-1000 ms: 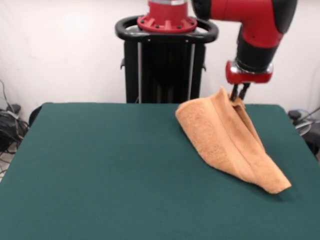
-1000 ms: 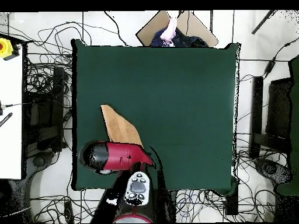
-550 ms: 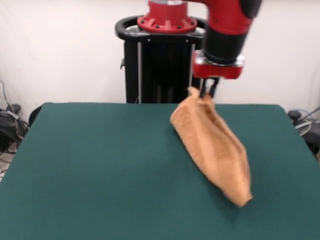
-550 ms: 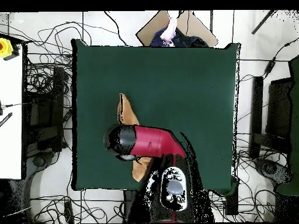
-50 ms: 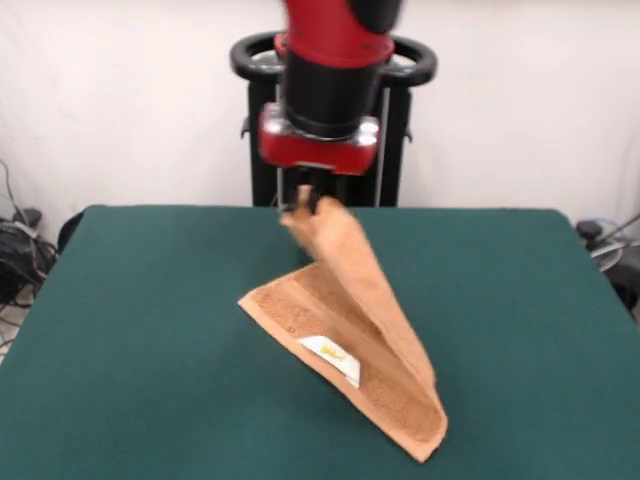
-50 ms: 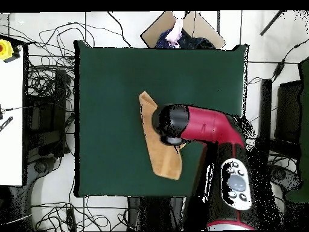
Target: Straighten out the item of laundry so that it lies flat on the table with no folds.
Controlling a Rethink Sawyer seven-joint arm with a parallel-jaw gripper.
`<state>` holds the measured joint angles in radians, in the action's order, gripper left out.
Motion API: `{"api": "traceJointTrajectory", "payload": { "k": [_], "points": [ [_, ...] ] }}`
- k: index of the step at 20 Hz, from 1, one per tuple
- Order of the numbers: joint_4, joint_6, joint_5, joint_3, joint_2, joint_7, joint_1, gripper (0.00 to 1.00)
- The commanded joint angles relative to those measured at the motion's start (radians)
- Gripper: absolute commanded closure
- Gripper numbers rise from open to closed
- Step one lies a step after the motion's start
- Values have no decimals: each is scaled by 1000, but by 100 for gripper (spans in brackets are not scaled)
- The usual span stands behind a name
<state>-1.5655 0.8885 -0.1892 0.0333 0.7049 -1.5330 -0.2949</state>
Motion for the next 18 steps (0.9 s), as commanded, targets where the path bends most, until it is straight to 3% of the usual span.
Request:
{"api": "traceJointTrajectory", "payload": {
  "k": [1, 12, 18],
  "points": [
    [176, 199, -82, -155, -48, 255, -47, 100],
    [-79, 82, 27, -174, 1, -3, 44, 100],
    [-193, 18, 109, -139, 35, -184, 144, 100]
  ]
}}
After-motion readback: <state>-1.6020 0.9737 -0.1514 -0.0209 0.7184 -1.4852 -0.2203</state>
